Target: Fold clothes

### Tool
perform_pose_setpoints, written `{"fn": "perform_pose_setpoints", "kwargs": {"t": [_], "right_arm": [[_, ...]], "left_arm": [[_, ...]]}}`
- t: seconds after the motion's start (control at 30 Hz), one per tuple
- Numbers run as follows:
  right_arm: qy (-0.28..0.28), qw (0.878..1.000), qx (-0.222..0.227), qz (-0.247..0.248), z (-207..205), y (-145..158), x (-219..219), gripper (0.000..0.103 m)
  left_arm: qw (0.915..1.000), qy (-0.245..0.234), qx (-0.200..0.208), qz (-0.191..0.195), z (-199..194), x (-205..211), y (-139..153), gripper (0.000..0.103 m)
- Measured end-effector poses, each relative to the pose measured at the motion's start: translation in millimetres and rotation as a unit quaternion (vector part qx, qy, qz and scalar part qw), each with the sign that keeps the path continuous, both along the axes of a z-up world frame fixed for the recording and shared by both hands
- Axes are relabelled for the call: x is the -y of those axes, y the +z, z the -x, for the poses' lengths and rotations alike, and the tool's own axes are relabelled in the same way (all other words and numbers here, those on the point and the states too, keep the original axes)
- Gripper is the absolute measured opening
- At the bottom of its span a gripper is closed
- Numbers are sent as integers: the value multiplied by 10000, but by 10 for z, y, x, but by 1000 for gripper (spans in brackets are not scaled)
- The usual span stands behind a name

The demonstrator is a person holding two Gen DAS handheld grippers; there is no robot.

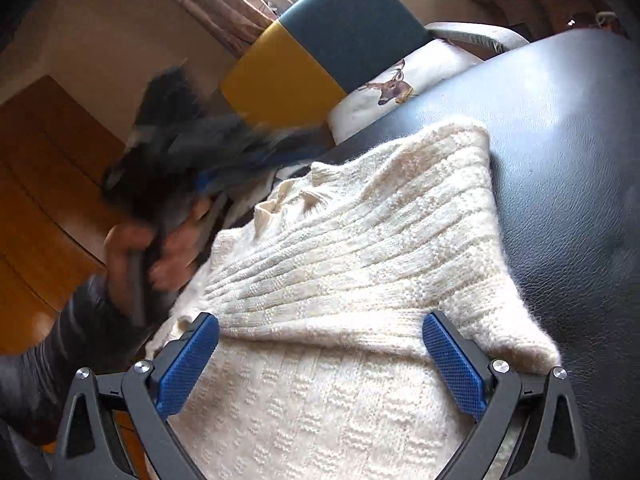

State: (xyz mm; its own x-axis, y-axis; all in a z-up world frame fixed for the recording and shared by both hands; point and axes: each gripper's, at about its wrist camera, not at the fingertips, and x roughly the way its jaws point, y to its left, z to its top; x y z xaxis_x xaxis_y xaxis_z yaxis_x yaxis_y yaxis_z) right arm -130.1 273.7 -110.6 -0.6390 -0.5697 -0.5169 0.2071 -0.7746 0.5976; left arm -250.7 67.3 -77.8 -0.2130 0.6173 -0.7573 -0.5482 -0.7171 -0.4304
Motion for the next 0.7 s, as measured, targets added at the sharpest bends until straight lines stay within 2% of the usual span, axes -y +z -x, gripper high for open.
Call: {"fn": "perform_pose_setpoints", "kwargs": {"t": [0.07, 0.2, 0.27, 0.37, 0.4, 0.43, 0.47, 0.57, 0.63, 0.7], "right_arm": [[21, 9999, -35, -146, 50, 85, 15, 103], [34, 9985, -31, -543, 281, 225, 85, 103], [-9, 9945, 144, -1033, 535, 197, 171, 103], [-196, 9777, 640, -1992, 881, -10, 261, 103], [-300, 9719, 753, -2211, 949, -96, 242, 103], [-400, 9658, 822, -2425, 1000, -163, 239, 103], [-487, 9603, 785, -2631, 1010, -183, 271, 103], [-694, 9461, 699, -3086, 964, -219, 405, 103], [-737, 9460, 718, -3074, 932, -214, 401, 103], [-723, 9486, 826, -2967, 926, -177, 355, 103]], "left_arm": [[9991, 395, 51, -118, -118, 411, 5, 18], [9929, 1190, 21, -31, -429, 1195, -100, 18], [9881, 1533, 66, 43, -561, 1538, -194, 17], [9811, 1922, 108, 185, -730, 1899, -306, 17], [9786, 2033, 47, 310, -753, 1963, -363, 17], [9757, 2144, -31, 455, -771, 2019, -423, 8], [9734, 2238, -94, 475, -771, 2059, -439, 4], [9658, 2510, -313, 566, -767, 2099, -459, 4], [9639, 2573, -378, 569, -791, 2064, -456, 5], [9622, 2669, -406, 346, -870, 2121, -380, 10]]}}
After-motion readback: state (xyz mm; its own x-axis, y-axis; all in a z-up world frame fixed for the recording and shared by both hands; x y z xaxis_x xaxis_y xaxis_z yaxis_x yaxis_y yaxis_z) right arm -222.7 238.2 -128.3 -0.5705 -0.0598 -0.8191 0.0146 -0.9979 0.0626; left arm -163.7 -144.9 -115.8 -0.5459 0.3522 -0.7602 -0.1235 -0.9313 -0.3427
